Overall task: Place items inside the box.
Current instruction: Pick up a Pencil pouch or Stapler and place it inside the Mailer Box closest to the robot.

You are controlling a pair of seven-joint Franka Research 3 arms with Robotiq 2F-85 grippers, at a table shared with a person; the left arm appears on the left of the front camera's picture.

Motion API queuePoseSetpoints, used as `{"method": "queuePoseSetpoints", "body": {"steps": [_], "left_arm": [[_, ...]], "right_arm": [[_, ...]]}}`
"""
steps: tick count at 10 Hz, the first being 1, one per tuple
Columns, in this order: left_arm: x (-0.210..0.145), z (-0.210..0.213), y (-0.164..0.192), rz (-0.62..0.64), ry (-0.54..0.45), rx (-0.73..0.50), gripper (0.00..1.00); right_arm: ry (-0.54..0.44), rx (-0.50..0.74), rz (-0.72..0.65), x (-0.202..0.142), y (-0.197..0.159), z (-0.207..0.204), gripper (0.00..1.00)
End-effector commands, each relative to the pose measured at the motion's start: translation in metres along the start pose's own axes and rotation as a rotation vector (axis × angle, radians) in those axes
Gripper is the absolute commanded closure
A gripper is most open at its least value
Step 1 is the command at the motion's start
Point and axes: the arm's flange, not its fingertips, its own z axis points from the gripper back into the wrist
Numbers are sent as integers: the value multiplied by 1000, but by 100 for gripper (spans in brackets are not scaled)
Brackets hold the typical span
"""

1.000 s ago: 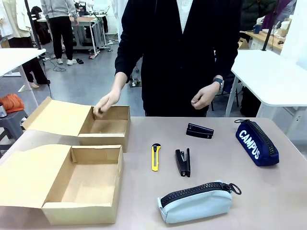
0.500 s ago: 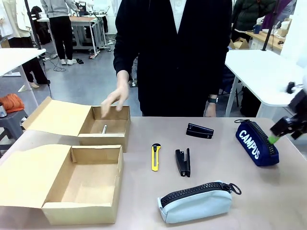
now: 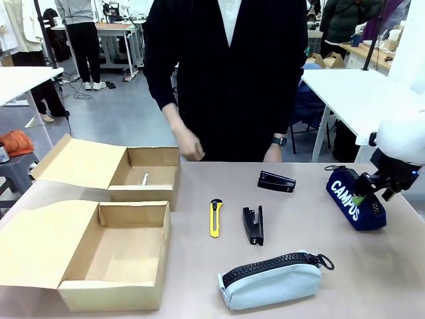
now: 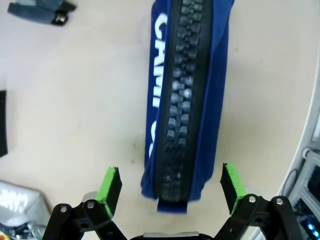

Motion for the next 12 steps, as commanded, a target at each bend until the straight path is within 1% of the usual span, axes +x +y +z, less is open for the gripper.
{"method": "queuePoseSetpoints", "body": {"steps": [1,3,7,8,9,10,11,12], "left_arm": [[0,0,-1,-18,-4,-19,0],[0,0,-1,-18,-4,-19,0],[0,0,-1,-18,-4,-19,0],[0,0,-1,-18,-4,-19,0],[0,0,-1,-18,-4,-19,0],[0,0,-1,-18,-4,-19,0],[0,0,-1,-18,-4,-19,0],[0,0,-1,-18,-4,-19,0]], "right_arm": [[-46,-35,-29,19,1,-17,0],[-81,-24,-20,24,0,-30,0],[-99,-36,-32,21,-2,-32,0],[-88,-45,-20,20,-2,-31,26],[-88,-47,-18,20,-2,-30,60],[-98,-45,-22,20,-2,-28,85],[-97,-52,-26,20,-2,-28,100],[-100,-55,-31,20,-2,-28,100]]}}
